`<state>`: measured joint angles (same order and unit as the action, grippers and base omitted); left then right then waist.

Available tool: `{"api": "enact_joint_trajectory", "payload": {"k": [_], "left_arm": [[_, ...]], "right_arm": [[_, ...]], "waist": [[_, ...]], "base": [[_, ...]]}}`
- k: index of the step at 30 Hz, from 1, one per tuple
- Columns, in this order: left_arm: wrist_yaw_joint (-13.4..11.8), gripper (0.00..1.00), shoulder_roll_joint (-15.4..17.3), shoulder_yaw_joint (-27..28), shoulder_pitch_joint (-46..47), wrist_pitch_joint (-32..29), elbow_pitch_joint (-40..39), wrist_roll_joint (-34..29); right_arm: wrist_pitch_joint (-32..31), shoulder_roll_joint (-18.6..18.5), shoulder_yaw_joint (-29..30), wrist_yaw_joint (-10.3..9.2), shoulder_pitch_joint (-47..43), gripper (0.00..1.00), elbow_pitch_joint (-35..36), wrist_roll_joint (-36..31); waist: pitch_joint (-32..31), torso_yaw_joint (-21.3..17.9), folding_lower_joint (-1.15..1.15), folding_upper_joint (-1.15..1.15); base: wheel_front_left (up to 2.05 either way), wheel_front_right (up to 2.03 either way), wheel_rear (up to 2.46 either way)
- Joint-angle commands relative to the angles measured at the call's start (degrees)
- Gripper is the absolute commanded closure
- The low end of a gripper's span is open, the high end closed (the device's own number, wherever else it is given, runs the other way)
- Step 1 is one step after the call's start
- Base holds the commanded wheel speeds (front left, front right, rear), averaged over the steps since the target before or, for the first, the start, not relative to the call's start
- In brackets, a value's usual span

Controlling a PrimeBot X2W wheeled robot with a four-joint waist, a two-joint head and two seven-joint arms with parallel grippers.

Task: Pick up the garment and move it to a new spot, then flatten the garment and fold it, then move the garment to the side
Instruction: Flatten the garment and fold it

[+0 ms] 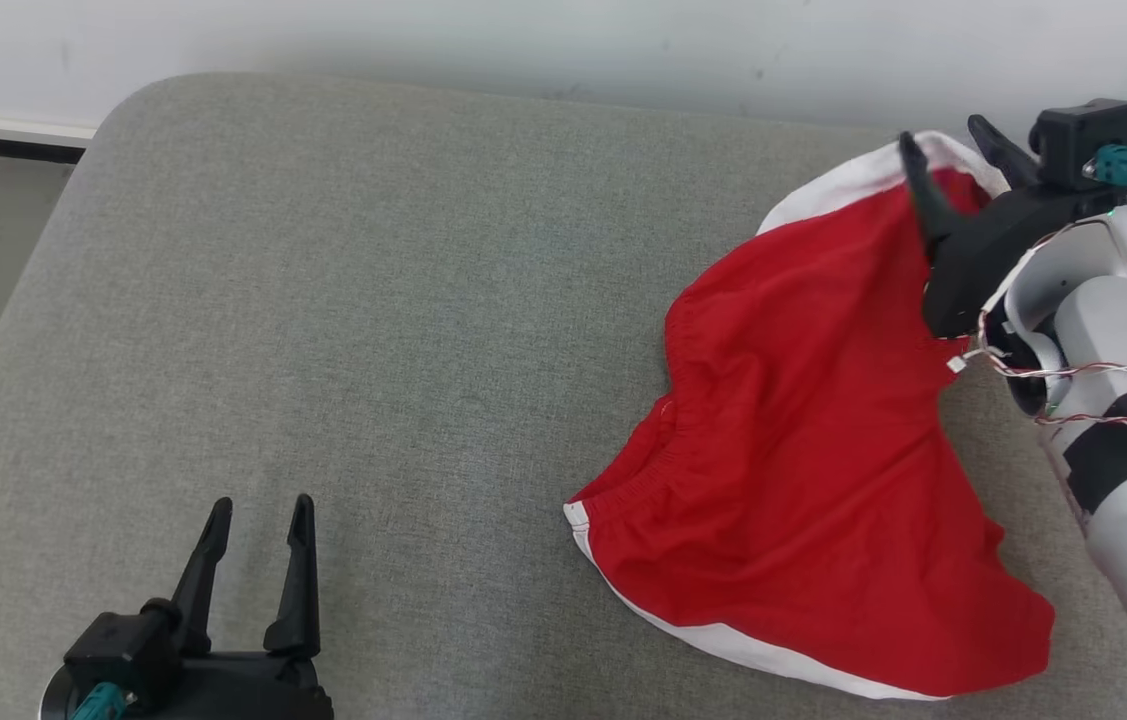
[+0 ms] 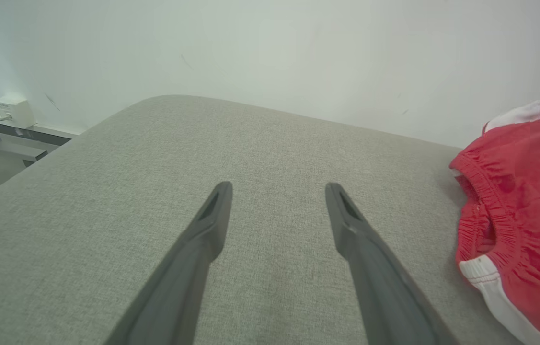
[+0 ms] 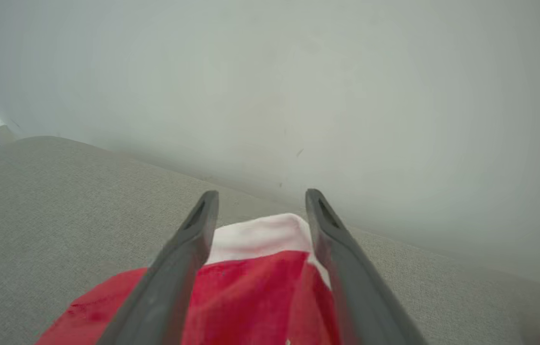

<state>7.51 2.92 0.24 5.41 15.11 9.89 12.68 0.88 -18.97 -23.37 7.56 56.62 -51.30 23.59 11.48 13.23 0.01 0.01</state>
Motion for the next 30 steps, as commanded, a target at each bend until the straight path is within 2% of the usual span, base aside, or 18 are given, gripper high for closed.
{"api": "enact_joint_trajectory", "payload": {"k": [1, 10, 19, 23, 24, 30], "left_arm": [[-0.07, 0.00, -0.01, 0.30, 0.57, 0.02, 0.26, -0.01], [-0.09, 0.00, -0.04, 2.48, -1.40, 0.02, -0.28, -1.57], [-0.18, 0.00, -0.02, 4.41, -3.75, 0.02, -1.43, -2.88], [-0.16, 0.00, 0.10, 5.11, -4.76, 0.02, -1.59, -3.38], [-0.15, 0.00, 0.11, 5.33, -5.09, 0.02, -1.71, -3.61], [-0.17, 0.00, 0.08, 5.52, -6.38, 0.02, -2.31, -3.91]], "right_arm": [[1.57, 0.42, -0.45, -0.18, 0.88, 0.00, -0.81, -0.14], [11.49, 1.57, -2.43, -0.18, -2.12, 0.00, -1.26, 1.46], [14.28, 0.51, -0.27, -0.18, -12.96, 0.00, 7.45, 2.93], [14.30, -0.12, 4.15, -0.18, -21.49, 0.00, 15.57, 1.75], [14.31, 0.04, 6.67, -0.18, -26.18, 0.00, 19.53, 0.87], [14.32, 3.04, 13.23, -0.17, -40.21, 0.00, 31.30, -2.15]], "waist": [[-0.34, -0.45, -0.01, -0.01], [-3.61, -4.83, -0.01, -0.01], [-7.08, -9.17, -0.01, -0.01], [-8.48, -10.61, -0.01, -0.01], [-8.94, -11.13, -0.01, -0.01], [-9.98, -12.32, -0.01, -0.01]], "base": [[0.00, 0.00, 0.00], [0.00, 0.00, 0.00], [0.00, 0.00, 0.00], [0.00, 0.00, 0.00], [0.00, 0.00, 0.00], [0.00, 0.00, 0.00]]}}
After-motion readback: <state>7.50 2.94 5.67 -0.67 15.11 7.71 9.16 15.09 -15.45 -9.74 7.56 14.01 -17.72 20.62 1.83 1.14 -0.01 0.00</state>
